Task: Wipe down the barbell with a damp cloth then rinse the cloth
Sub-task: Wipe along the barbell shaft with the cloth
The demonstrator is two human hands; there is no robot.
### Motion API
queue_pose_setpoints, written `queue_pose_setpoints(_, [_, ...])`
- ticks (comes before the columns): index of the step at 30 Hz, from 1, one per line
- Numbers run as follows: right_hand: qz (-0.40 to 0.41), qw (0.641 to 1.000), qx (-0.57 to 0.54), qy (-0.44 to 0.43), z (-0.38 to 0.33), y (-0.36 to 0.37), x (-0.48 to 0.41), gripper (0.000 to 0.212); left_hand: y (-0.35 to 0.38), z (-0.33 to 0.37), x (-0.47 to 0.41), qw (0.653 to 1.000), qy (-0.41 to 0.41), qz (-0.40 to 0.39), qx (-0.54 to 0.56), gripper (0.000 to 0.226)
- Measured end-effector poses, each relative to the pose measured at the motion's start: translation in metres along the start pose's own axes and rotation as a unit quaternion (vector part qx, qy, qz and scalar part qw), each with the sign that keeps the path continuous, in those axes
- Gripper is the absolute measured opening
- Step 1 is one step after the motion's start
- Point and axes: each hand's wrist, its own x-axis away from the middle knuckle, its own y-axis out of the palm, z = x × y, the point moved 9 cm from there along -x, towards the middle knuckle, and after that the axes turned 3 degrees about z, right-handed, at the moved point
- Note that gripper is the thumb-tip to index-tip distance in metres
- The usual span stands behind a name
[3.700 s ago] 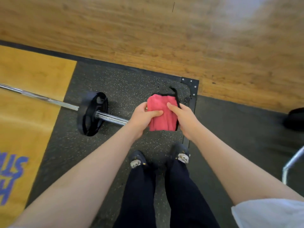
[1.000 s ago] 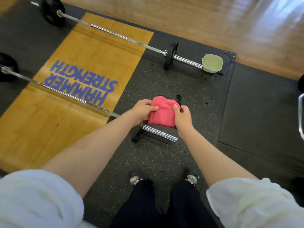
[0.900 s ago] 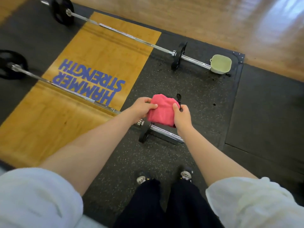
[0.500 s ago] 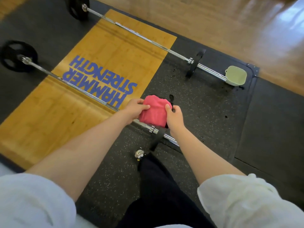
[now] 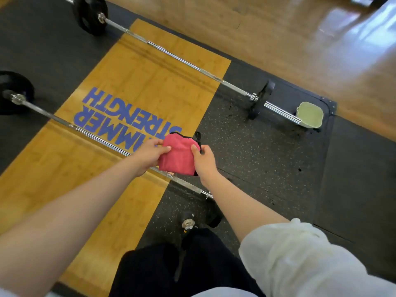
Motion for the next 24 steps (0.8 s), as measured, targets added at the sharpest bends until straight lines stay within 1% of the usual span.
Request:
queue_pose_setpoints(3, [-0.001, 1.0, 0.01, -0.001, -0.02, 0.045, -0.01, 0.022, -0.044, 0.011, -0.013, 1.0, 0.002, -0.005, 0.019, 0.027])
queue_pose_setpoints(5, [0.0, 1.0, 0.011, 0.002, -0.031, 0.08, -0.016, 0.026, -0.079, 0.017, -0.022, 1.0, 0.005, -0.009, 0.026, 0.023])
queue_pose_setpoints(8, [0.006, 1.0, -0.003, 0.009, -0.047, 0.144, -0.021, 0.034, -0.14, 0.021, -0.041, 0.999, 0.01, -0.022, 0.023, 0.034])
queue_pose_setpoints(11, [0.018, 1.0, -0.021, 0.008, -0.068, 0.21, -0.021, 0.03, -0.208, 0.027, -0.059, 0.999, 0.02, -0.04, 0.02, 0.031])
queue_pose_setpoints(15, [0.022, 0.999, -0.04, 0.012, -0.096, 0.305, -0.016, 0.033, -0.306, 0.036, -0.076, 0.999, 0.031, -0.029, -0.001, 0.03])
queue_pose_setpoints(19, [0.029, 0.998, -0.05, 0.005, -0.128, 0.381, -0.017, 0.024, -0.39, 0.047, -0.099, 0.999, 0.036, -0.018, -0.015, 0.029])
queue_pose_setpoints(22, [0.032, 0.999, -0.033, -0.005, -0.153, 0.429, -0.025, 0.031, -0.442, 0.055, -0.121, 0.999, 0.038, -0.014, -0.006, 0.025])
queue_pose_setpoints(24, [0.03, 0.999, -0.031, 0.001, -0.166, 0.46, -0.034, 0.032, -0.472, 0.058, -0.137, 0.999, 0.035, -0.017, -0.009, 0.025])
